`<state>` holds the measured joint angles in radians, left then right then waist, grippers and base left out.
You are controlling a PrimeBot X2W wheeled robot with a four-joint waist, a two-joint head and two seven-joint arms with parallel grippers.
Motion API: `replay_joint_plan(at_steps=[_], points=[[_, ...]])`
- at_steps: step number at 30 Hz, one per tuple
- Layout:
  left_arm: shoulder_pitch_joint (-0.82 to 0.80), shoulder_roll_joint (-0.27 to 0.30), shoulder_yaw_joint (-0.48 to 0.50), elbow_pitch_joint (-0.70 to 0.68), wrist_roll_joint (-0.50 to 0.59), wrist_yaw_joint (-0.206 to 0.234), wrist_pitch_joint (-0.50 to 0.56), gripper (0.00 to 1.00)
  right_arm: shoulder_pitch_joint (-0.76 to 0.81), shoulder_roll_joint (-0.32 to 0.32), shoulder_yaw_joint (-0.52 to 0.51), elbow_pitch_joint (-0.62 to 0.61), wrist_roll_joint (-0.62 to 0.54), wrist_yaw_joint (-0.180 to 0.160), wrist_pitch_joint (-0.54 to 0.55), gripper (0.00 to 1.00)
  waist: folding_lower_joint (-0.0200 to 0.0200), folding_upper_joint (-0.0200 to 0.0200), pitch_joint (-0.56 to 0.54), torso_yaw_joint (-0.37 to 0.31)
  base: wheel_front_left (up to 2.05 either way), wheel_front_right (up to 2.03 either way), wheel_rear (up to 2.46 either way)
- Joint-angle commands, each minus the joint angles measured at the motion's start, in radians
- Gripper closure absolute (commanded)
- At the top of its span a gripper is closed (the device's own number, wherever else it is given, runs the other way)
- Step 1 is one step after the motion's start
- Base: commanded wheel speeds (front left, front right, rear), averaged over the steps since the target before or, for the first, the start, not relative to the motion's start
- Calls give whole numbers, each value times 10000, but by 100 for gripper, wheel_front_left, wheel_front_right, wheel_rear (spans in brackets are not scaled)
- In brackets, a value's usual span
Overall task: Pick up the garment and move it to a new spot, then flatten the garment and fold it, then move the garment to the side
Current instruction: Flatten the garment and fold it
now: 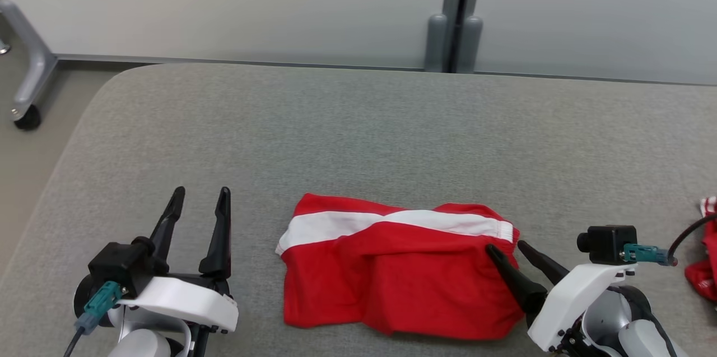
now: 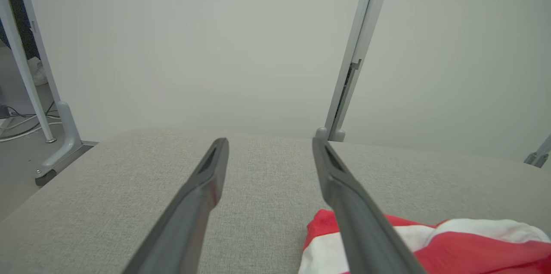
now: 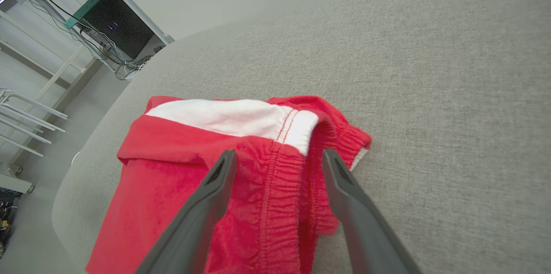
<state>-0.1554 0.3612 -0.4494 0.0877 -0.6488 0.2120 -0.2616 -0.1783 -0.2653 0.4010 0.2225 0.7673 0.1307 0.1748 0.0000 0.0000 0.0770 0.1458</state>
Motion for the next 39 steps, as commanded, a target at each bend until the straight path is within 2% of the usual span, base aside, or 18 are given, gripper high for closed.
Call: replay_joint_plan(at_steps=[1, 2, 3, 4, 5, 6, 7, 15, 24, 27, 31, 32, 33, 34, 35, 39], points=[[107, -45, 129, 63, 141, -110, -39, 0, -83, -116, 48, 56, 202, 2, 128, 0, 0, 0, 12, 220, 0, 0, 0], [151, -129, 216, 101, 222, -188, -39, 0, -85, -147, 92, 94, 341, 2, 211, 0, 0, 0, 14, 288, 0, 0, 0], [190, -213, 307, 140, 293, -272, -40, 0, -94, -190, 114, 137, 444, 2, 271, 12, 0, 0, 9, 351, 0, 0, 0], [232, -277, 393, 176, 362, -332, -40, 0, -108, -228, 135, 182, 513, 2, 297, 43, 0, 0, 4, 397, 0, 0, 0], [263, -343, 471, 217, 445, -392, -40, 0, -128, -249, 158, 199, 561, 2, 283, 66, 0, 0, 0, 429, 0, 0, 0], [283, -407, 549, 248, 511, -470, -40, 0, -148, -267, 183, 164, 626, 2, 204, 96, 0, 0, -2, 454, 0, 0, 0], [299, -462, 610, 271, 583, -534, -40, 0, -140, -302, 185, 117, 650, 2, 138, 100, 0, 0, -4, 468, 0, 0, 0], [586, -764, 856, 704, 862, -914, -40, 0, 566, -992, 195, -866, 560, 2, -207, 100, 0, 0, -98, 49, 0, 0, 0], [560, -737, 1047, 1191, 928, -1143, -42, 0, 1558, -2563, 929, -2651, 836, 2, 203, 100, 0, 0, -150, -669, 0, 0, 0], [570, -708, 1054, 1273, 936, -1163, -42, 0, 1776, -3050, 1187, -2770, 853, 2, 264, 100, 0, 0, -157, -759, 0, 0, 0], [578, -676, 1038, 1343, 906, -1172, -13, 0, 1869, -3285, 1387, -2525, 801, 2, 143, 100, 0, 0, -151, -816, 0, 0, 0], [579, -673, 1030, 1361, 895, -1168, 0, 0, 1852, -3278, 1378, -2406, 777, 2, 29, 95, 0, 0, -143, -833, 0, 0, 0], [582, -675, 1022, 1377, 884, -1162, 4, 0, 1808, -3186, 1330, -2292, 807, 2, -91, 56, 0, 0, -142, -849, 0, 0, 0], [586, -668, 1017, 1388, 873, -1158, 12, 0, 1747, -3100, 1320, -2199, 813, 2, -207, 5, 0, 0, -140, -863, 0, 0, 0], [590, -656, 1017, 1399, 858, -1155, 16, 0, 1708, -3021, 1324, -2126, 842, 2, -298, 0, 0, 0, -138, -879, 0, 0, 0], [609, -633, 1005, 1416, 825, -1126, 33, 0, 1585, -2991, 1249, -1893, 890, 2, -497, 0, 0, 0, -170, -954, 0, 0, 0]])
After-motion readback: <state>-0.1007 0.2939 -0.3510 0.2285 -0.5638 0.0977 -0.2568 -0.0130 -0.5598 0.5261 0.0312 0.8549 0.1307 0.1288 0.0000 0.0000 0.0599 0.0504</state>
